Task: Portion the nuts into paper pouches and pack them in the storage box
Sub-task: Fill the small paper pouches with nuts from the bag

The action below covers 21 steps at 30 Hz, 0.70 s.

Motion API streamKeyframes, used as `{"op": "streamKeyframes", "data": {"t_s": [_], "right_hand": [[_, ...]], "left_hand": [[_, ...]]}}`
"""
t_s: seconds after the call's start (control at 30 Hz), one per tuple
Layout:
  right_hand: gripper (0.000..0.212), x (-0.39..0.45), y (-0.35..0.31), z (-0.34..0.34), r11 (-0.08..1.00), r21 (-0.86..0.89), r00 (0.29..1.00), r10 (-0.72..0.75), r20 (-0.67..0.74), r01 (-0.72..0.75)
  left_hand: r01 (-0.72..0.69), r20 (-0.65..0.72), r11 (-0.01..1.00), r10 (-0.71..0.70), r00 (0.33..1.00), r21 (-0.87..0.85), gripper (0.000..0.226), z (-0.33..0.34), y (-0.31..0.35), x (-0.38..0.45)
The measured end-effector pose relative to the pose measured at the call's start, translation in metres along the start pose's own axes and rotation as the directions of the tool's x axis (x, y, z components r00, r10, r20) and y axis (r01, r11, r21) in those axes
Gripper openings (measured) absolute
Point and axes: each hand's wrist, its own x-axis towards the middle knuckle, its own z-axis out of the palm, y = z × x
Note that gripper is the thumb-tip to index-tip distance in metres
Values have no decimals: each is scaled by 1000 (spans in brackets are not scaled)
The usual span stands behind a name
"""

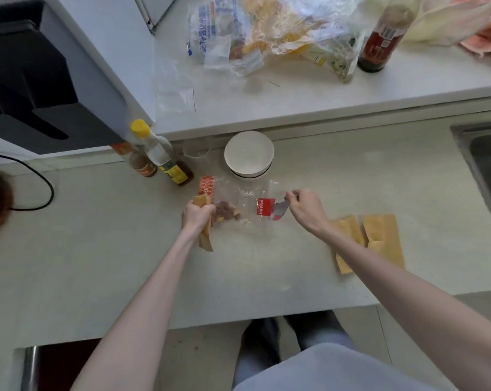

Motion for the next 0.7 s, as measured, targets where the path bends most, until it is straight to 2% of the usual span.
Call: {"op": "streamKeyframes", "data": {"t_s": [0.13, 0.23, 0.3, 0.37, 0.47, 0.57, 0.7], "right_hand": [[43, -1, -2, 15, 992, 123, 993, 23, 117, -37], [36, 0, 7, 16, 926, 318, 977, 176, 119, -205], [32, 0, 13, 12, 873, 389, 956, 262, 133, -294], [33, -1, 19, 8, 903, 329, 959, 235, 158, -276], [38, -6, 26, 5, 966, 186, 978, 151, 146, -177], [37, -12, 30, 6, 988, 120, 993, 93, 71, -101], [34, -16, 28, 15, 997, 49, 992, 53, 113, -59]], "left_hand": [[39, 82, 998, -34, 996, -59, 14, 7, -3, -9], [86, 82, 977, -72, 994, -193, 8, 13, -14, -17], [108, 96, 952, -84, 992, -286, 12, 15, -24, -19], [106, 120, 941, -71, 990, -322, 5, 16, -31, -22], [66, 121, 940, -26, 992, -336, 19, 17, -37, -29], [24, 114, 930, 20, 993, -367, 20, 19, -45, -36], [-2, 120, 916, 55, 991, -401, 20, 20, -53, -41]]}}
